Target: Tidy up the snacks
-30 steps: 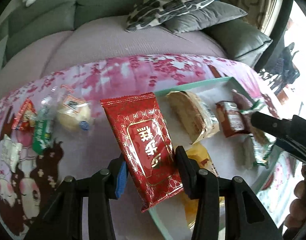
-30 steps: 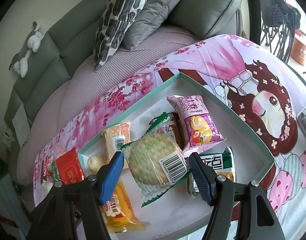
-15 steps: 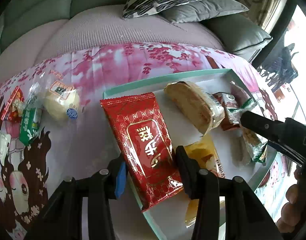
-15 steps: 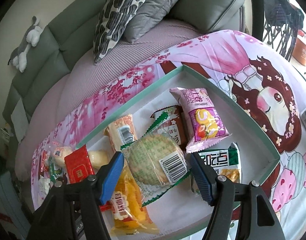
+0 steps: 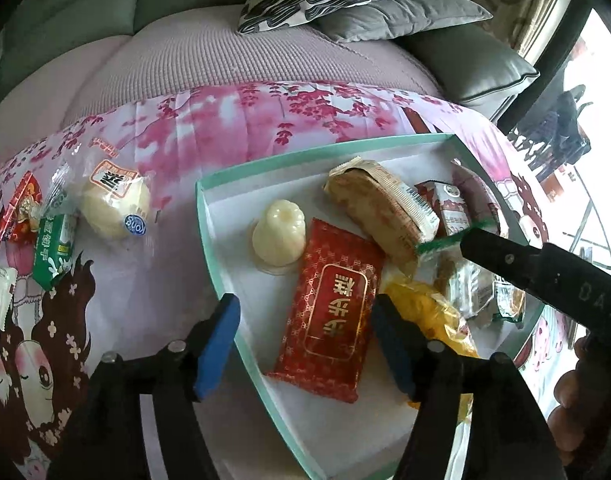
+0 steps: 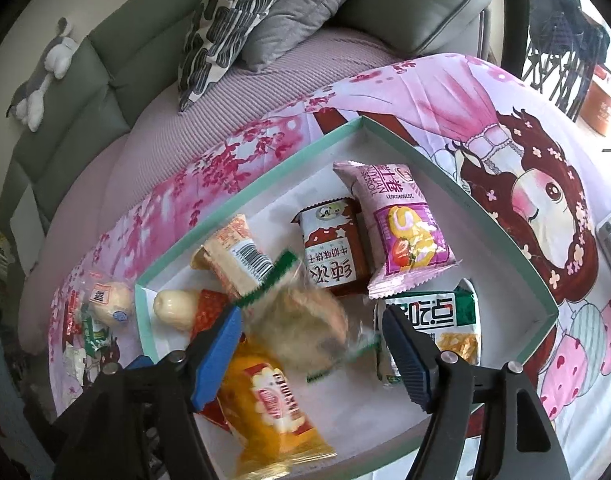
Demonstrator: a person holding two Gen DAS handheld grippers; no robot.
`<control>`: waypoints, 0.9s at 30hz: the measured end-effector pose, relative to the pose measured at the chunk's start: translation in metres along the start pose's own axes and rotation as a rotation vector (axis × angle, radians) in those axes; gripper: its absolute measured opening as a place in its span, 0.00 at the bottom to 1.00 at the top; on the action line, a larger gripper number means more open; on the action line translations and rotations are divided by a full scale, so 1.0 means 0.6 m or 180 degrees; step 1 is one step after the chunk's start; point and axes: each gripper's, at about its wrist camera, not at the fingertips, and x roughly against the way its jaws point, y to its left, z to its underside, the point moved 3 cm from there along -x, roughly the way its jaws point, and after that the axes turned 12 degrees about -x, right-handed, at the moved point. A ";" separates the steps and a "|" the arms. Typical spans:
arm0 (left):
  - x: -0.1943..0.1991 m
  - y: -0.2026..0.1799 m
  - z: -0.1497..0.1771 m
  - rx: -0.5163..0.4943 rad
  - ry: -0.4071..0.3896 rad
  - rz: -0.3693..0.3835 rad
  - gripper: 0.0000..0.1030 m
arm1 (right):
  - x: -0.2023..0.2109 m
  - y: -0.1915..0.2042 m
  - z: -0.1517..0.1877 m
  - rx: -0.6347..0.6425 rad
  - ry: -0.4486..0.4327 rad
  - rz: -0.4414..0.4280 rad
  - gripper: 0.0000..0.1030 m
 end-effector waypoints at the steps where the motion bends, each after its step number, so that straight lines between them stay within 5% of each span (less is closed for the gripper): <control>1: 0.001 0.001 -0.001 -0.0011 0.0001 -0.0022 0.73 | 0.000 0.000 0.000 0.0009 -0.0002 0.0013 0.77; 4: 0.007 0.006 -0.001 -0.0023 -0.0017 -0.0110 0.81 | 0.000 0.003 0.001 0.0048 -0.0020 0.0062 0.82; 10: 0.019 0.040 0.004 0.0105 0.0004 -0.0361 0.82 | 0.002 0.006 0.000 0.0087 -0.0058 0.0078 0.89; 27: 0.086 0.210 0.053 0.1129 -0.0175 -0.0748 0.82 | -0.001 0.023 0.009 0.0252 -0.0014 0.0058 0.89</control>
